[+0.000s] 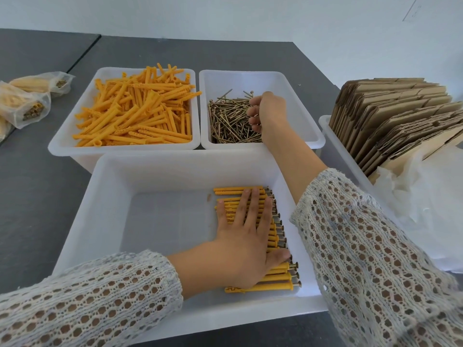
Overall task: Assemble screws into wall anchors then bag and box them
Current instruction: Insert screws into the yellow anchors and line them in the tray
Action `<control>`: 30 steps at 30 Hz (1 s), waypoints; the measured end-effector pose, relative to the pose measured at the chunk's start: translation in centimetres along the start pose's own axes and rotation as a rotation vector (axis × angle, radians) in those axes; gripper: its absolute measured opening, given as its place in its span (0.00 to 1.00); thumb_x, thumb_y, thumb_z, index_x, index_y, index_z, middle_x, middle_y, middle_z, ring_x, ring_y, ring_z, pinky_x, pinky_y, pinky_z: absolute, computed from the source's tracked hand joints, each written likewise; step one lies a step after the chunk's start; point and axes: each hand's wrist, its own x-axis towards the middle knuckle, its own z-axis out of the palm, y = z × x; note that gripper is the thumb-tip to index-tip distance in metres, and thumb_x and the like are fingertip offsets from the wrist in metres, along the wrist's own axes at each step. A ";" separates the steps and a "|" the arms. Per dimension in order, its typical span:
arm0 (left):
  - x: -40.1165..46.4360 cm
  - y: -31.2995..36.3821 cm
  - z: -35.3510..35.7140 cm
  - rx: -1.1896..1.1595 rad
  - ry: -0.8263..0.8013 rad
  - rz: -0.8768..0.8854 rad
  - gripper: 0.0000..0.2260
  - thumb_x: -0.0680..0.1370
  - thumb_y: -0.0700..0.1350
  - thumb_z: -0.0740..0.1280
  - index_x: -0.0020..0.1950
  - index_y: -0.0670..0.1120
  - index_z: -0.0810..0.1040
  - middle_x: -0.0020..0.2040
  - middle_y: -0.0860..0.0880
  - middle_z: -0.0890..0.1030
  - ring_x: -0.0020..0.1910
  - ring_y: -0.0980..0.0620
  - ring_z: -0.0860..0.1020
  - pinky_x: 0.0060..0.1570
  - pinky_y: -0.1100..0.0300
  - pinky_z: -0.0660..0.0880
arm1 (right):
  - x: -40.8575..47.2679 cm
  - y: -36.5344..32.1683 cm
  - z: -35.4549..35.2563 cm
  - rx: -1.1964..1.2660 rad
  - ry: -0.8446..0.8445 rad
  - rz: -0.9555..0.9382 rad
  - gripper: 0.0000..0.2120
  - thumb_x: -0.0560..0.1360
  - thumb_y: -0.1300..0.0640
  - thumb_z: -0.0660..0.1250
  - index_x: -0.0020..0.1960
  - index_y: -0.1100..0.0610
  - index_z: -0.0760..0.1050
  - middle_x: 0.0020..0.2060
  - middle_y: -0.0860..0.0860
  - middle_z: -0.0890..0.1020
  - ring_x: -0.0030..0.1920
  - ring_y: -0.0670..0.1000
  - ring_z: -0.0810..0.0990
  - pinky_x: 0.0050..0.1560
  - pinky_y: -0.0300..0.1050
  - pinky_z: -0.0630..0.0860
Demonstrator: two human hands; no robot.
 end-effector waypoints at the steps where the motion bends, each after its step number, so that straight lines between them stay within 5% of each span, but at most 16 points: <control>1: 0.0 0.1 0.0 0.015 -0.003 -0.002 0.40 0.78 0.70 0.41 0.75 0.47 0.24 0.74 0.44 0.22 0.71 0.44 0.21 0.70 0.32 0.30 | 0.0 0.0 0.0 -0.001 0.000 -0.001 0.15 0.81 0.60 0.50 0.48 0.60 0.75 0.29 0.52 0.76 0.24 0.48 0.70 0.23 0.36 0.67; 16: -1.0 1.4 -0.3 0.089 0.017 -0.001 0.43 0.78 0.70 0.43 0.76 0.42 0.27 0.76 0.43 0.25 0.74 0.42 0.25 0.73 0.36 0.31 | 0.3 0.1 0.0 -0.016 -0.016 -0.011 0.14 0.80 0.60 0.51 0.48 0.60 0.75 0.28 0.52 0.76 0.24 0.48 0.70 0.24 0.36 0.68; 22: -1.0 1.2 -0.1 0.051 0.040 0.030 0.46 0.71 0.72 0.37 0.76 0.42 0.26 0.75 0.44 0.23 0.73 0.43 0.23 0.73 0.36 0.31 | 0.3 0.1 0.0 -0.019 -0.018 -0.013 0.14 0.80 0.60 0.51 0.48 0.60 0.75 0.29 0.52 0.77 0.24 0.48 0.70 0.24 0.36 0.68; 30: -0.6 0.9 0.4 0.082 0.048 0.124 0.52 0.70 0.77 0.43 0.75 0.42 0.25 0.75 0.43 0.23 0.72 0.42 0.22 0.69 0.31 0.29 | 0.4 0.2 0.0 -0.025 -0.019 -0.019 0.14 0.81 0.59 0.51 0.48 0.60 0.75 0.29 0.52 0.77 0.24 0.48 0.70 0.24 0.36 0.67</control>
